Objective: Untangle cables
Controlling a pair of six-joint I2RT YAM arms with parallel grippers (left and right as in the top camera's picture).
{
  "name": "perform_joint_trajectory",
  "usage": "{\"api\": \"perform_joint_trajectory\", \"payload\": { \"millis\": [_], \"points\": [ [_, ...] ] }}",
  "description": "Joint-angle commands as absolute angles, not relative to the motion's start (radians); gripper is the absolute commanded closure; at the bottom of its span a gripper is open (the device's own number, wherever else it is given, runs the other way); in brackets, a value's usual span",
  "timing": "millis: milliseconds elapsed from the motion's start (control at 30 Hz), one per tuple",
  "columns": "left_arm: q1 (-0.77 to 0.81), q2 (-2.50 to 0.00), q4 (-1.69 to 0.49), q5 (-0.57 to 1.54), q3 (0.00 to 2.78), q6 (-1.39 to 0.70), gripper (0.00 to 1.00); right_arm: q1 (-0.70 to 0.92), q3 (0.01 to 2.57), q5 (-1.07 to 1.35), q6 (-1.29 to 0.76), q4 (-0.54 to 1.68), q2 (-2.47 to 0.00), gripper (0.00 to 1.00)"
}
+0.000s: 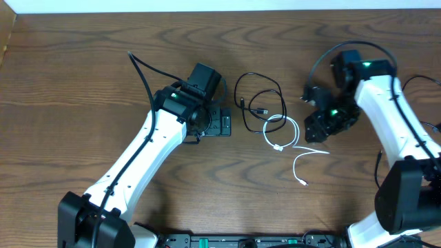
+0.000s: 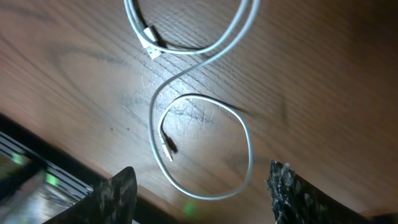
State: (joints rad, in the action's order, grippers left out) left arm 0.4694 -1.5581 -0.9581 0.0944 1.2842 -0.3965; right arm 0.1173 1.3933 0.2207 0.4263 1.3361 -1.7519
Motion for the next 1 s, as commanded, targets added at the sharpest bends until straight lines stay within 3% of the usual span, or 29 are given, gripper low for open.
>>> {"api": "perform_joint_trajectory", "payload": {
  "millis": [0,133,333,400,500,533,967],
  "points": [
    [0.467,-1.566,-0.968,0.078,1.280,-0.406,0.00,0.177,1.383,0.110,0.508,1.314,-1.753,0.36],
    [0.467,-1.566,-0.976,0.078,1.280,-0.406,0.00,0.218,1.330,0.107,0.568,1.287,-1.753,0.36],
    [0.467,-1.566,-0.979,0.077,1.280,-0.406,0.00,0.242,1.234,0.107,0.581,1.262,-1.753,0.44],
    [0.467,-1.566,-0.979,0.077,1.280,-0.406,0.00,0.248,1.219,0.103,0.580,1.245,-1.753,0.58],
    [0.467,-1.566,-0.979,0.077,1.280,-0.406,0.00,0.250,1.219,0.104,0.529,1.216,-1.753,0.96],
    [0.467,-1.566,-0.979,0.077,1.280,-0.406,0.00,0.250,1.221,0.104,0.512,1.209,-1.753,0.99],
    [0.467,-1.566,-0.978,0.096,1.280,-0.406,0.00,0.250,1.517,0.158,0.356,1.205,-1.617,0.99]
  ]
}}
